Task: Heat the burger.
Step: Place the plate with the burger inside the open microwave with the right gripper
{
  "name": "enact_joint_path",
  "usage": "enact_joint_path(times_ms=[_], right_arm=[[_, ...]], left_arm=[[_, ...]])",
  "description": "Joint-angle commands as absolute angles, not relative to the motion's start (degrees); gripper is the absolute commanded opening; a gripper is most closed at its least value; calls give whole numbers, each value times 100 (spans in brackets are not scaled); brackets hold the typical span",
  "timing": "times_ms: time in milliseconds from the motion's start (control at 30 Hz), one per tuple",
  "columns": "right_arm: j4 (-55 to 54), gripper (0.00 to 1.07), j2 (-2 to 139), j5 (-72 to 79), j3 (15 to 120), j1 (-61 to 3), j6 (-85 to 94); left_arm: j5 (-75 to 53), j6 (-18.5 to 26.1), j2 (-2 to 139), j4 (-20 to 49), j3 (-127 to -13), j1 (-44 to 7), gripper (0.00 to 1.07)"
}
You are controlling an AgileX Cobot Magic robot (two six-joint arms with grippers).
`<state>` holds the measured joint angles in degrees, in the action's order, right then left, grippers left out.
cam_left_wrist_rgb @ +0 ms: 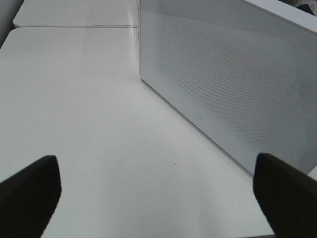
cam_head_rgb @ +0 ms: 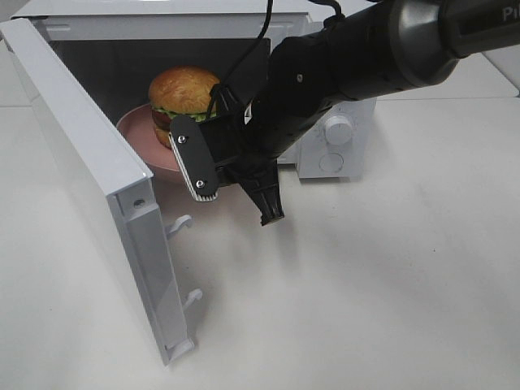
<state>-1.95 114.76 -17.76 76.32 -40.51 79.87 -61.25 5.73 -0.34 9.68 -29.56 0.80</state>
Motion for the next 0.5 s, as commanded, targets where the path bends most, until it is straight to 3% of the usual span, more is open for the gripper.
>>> enact_joint_path(times_ms=[33,500], right_arm=[[-143,0,11436,-1432,7804,-4034,7993],[229,0,11757,-1725,8388,-3908,7334]], left_arm=[[-6136,544,-52,1003,-2951,57,98],[-6136,544,-52,997,-2951,57,98]])
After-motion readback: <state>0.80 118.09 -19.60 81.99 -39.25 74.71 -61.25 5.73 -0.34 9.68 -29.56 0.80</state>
